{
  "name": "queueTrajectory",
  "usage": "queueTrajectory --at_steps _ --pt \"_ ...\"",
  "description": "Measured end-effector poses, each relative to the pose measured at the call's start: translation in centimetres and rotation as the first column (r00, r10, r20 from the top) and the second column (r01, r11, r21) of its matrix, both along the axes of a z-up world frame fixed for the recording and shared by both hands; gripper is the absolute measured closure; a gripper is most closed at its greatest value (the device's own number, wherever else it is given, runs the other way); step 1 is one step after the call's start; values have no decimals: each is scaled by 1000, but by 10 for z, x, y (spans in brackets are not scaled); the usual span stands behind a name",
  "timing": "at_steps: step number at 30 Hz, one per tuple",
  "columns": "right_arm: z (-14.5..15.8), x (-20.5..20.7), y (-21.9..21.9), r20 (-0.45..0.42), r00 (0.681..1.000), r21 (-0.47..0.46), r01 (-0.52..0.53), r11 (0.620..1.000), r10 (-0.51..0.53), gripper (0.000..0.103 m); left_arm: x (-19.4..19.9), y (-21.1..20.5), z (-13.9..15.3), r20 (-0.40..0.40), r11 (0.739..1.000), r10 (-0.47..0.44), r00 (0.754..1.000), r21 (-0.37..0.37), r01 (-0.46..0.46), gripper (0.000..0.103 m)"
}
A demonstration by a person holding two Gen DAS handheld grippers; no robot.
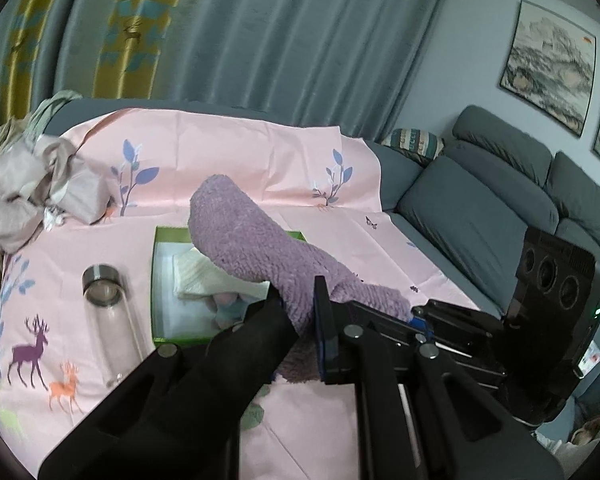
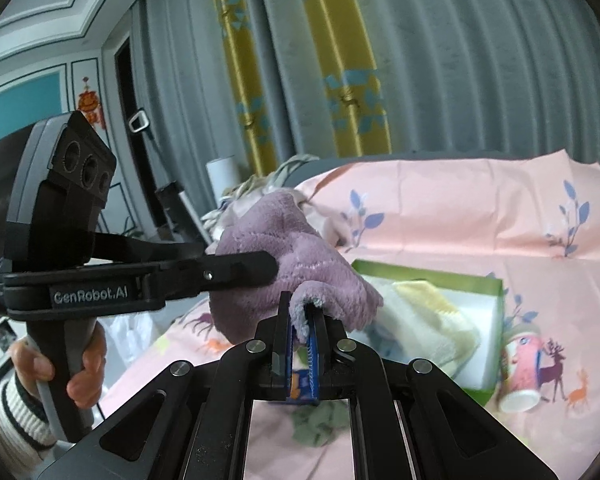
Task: Organize soft objects
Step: 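Carry the purple towel over the green box and open the right gripper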
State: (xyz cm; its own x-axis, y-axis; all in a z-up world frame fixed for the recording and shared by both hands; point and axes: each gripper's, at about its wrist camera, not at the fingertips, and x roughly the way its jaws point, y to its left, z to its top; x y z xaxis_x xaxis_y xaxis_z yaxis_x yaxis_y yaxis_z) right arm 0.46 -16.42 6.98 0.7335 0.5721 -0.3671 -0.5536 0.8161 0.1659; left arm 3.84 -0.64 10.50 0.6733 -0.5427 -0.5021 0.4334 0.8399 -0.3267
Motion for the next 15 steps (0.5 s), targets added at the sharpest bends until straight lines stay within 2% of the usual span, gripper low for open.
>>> queueTrajectory --at_steps 15 --pt "2 50 -22 11 996 -4 90 996 -90 96 63 -34 -8 -41 999 -10 999 51 12 91"
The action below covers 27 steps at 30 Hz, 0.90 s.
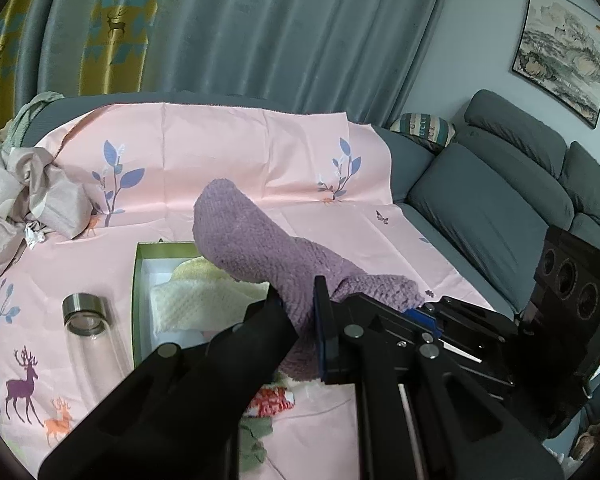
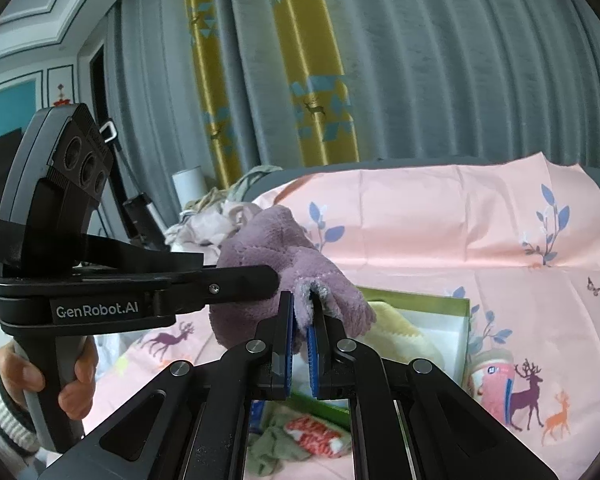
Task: Organize soft objects
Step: 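Carry the purple towel over the green box and open the right gripper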
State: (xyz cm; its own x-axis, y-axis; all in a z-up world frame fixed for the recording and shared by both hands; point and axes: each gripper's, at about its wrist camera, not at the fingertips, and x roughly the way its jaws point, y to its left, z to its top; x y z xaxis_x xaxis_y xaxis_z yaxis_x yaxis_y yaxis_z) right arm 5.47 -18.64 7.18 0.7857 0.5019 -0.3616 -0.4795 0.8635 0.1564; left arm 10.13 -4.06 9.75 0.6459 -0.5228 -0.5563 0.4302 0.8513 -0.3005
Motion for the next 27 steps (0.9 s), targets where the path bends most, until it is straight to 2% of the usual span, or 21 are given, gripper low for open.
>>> queueTrajectory --at_steps 12,20,25,27 --pt "-18 46 -24 -52 993 -17 101 995 -102 96 62 -36 -26 -85 999 -9 996 41 13 91" --pt "-47 85 -39 -147 977 -37 152 988 -156 96 105 -54 -62 -185 997 15 983 81 0 90" --pt "-69 106 -43 -189 961 -77 190 979 -201 96 129 -67 -84 -233 990 46 971 141 -13 89" --pt "-73 111 -45 -200 956 -90 198 976 -213 96 133 -72 -91 -241 985 61 968 169 -20 86"
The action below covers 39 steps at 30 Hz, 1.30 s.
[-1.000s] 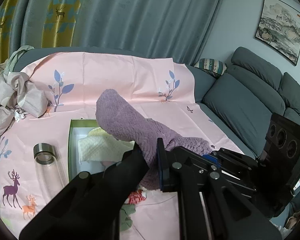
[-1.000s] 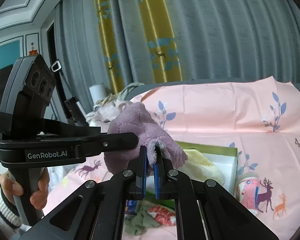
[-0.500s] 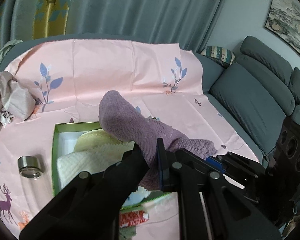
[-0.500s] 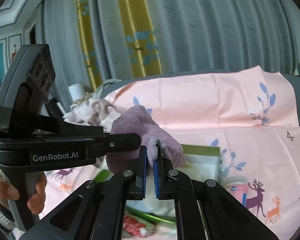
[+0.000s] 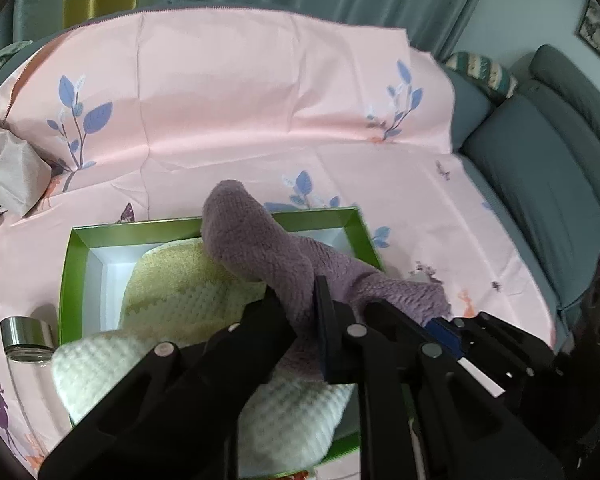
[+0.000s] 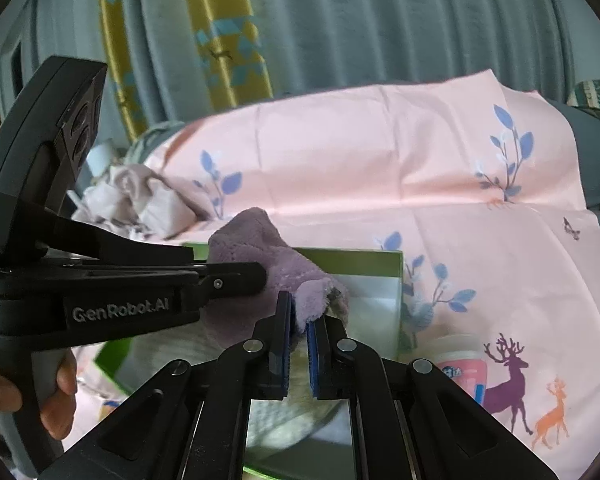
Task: Organize soft objects
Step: 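Carry the purple towel over the green box and open the right gripper, then move the right gripper to the green knit cloth on the sheet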
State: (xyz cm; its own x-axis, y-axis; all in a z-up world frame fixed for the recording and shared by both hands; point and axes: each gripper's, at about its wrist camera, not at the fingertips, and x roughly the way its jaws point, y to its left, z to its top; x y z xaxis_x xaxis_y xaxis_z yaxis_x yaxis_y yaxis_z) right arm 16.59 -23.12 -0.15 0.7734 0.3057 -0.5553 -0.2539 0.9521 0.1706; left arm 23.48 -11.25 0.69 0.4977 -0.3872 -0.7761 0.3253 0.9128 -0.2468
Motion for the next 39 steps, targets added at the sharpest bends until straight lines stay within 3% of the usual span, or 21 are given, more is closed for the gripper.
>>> queueTrajectory --at_steps 1,3,4,5,7,9,12,14,16,18,21,39 --pt "-3 4 -1 -14 1000 -6 4 1000 -4 96 1 -2 -3 -1 1000 -1 1000 16 1 80" --pt "-6 7 -2 -34 999 -23 3 1000 -4 96 0 -5 -8 -3 999 -1 1000 43 1 60" --pt "-8 7 -2 -46 999 -32 2 999 -3 95 -1 -4 -10 -2 998 4 1000 58 -4 41" --pt "-10 7 -2 -55 998 -42 3 999 -6 92 -2 -4 -12 1 998 7 1000 61 -8 29" --pt "-11 4 -2 -60 998 -66 15 998 -19 81 -5 -1 -11 8 997 21 1000 71 -22 25" --pt "-10 -3 -4 -56 998 -74 30 997 -34 58 -10 1 -8 16 997 27 1000 76 -28 21" --pt "-5 -12 -7 -45 998 -63 41 997 -44 46 -22 1 2 61 993 26 998 115 -33 11" --pt "1 -20 -8 -34 998 -64 55 996 -57 44 -32 2 9 95 990 24 995 133 -37 0" --pt "9 -29 -10 -21 997 -63 68 996 -69 41 -44 7 18 127 989 25 992 144 -44 1" --pt "16 -37 -11 -9 997 -59 78 995 -79 30 -54 12 24 144 987 34 989 153 -56 1" --pt "27 -52 -13 12 995 -62 95 994 -94 23 -68 18 31 161 984 49 986 162 -75 1" --pt "47 -126 -4 53 995 -103 87 991 -82 20 -162 52 38 260 969 123 958 176 -173 1"
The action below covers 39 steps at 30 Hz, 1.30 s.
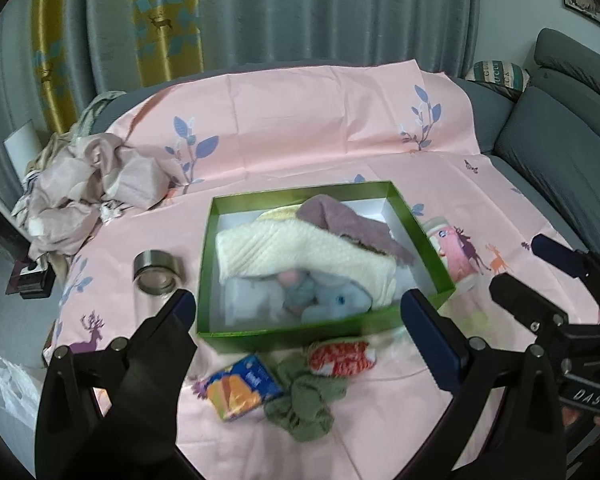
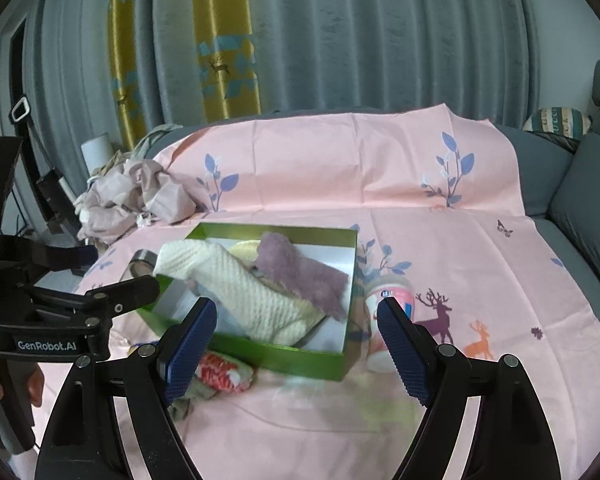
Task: Organize soft objects
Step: 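Move the right gripper to the green knit cloth on the sheet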
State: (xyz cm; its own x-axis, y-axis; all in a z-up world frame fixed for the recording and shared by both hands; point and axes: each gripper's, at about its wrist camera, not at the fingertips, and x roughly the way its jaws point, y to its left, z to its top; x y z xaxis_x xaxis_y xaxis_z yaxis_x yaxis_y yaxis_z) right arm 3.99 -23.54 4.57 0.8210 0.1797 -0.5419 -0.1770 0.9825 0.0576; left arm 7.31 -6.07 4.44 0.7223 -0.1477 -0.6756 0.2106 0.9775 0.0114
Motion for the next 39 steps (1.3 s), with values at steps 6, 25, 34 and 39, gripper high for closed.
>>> queueTrajectory --at_steps 6,25,34,39 --pt "-8 -12 3 -17 1000 -7 -17 1000 17 20 -21 13 -11 5 999 37 999 21 -37 1" --pt "-65 -40 29 -125 978 34 -163 986 166 20 -46 74 -72 -149 991 108 983 -68 -119 1" --pt "-94 -45 62 -175 943 54 -277 959 282 20 -48 90 -103 -245 981 59 968 -168 -102 1" --pt "-106 -44 75 -190 930 40 -313 949 315 20 -52 88 -112 -257 963 -37 966 -267 -34 1"
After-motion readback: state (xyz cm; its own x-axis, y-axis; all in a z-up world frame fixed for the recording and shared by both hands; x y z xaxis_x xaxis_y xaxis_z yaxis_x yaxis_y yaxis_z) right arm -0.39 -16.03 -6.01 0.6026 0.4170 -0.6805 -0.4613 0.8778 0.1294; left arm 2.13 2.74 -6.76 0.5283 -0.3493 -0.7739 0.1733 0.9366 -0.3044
